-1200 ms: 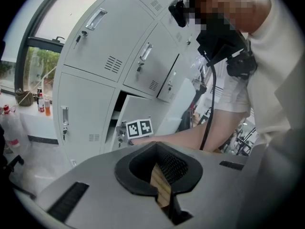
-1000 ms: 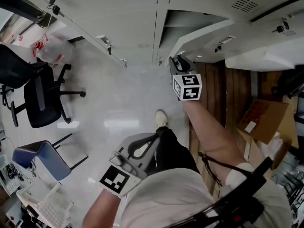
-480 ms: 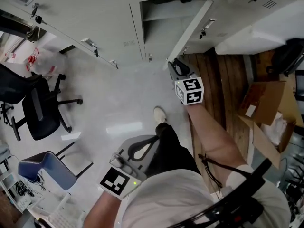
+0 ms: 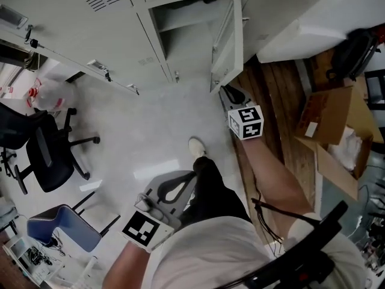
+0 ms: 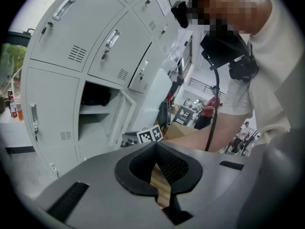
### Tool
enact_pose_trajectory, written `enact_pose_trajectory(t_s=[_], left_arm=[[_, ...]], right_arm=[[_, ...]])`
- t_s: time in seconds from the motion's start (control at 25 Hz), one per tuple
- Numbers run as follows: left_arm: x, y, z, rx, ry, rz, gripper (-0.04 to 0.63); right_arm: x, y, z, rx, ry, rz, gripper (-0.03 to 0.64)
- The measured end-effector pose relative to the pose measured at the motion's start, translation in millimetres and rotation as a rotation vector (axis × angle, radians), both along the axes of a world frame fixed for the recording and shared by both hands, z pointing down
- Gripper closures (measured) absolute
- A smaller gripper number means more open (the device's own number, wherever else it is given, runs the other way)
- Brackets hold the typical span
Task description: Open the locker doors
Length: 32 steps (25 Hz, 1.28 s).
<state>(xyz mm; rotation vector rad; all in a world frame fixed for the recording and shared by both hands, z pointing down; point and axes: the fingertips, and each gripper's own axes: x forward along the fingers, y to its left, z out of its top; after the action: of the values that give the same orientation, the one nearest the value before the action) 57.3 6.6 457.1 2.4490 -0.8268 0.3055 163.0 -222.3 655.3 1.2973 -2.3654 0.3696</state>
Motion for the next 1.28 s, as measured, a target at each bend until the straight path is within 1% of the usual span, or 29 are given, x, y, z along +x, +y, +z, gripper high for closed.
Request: enact_pose_trajectory(t_s=[0.16,0.36,0.48,0.64,0.92,1.28], left_arm=[[14,1,0,0.009,0.0,0.038,0.584],[25,-2,-2,0.006,-0.003,0.062,0.584],[31,-4,-3,0.008,-0.006,0.074,0.584],[39,-7,-4,0.003,-0.003,0.086,0.584],[44,-14,-5,0.004,-0.007,0.079,0.584],[31,-18,-9,0.003,-0.019,0.033,0.584]], right_arm=[[31,3,1,-0.008,0.009,0.03,0.566],[66,0,0,-0.004,0.045,0.023,0.568],[89,-4,1,-0.007,0.035,0.045,0.568],[112,-11,1,-0.01,0.057,0.019,0.568],[135,-19,1,-0.015,0.072,0.013,0.568],[152,-27,2,-0.011,0.085,0.069,0.569]])
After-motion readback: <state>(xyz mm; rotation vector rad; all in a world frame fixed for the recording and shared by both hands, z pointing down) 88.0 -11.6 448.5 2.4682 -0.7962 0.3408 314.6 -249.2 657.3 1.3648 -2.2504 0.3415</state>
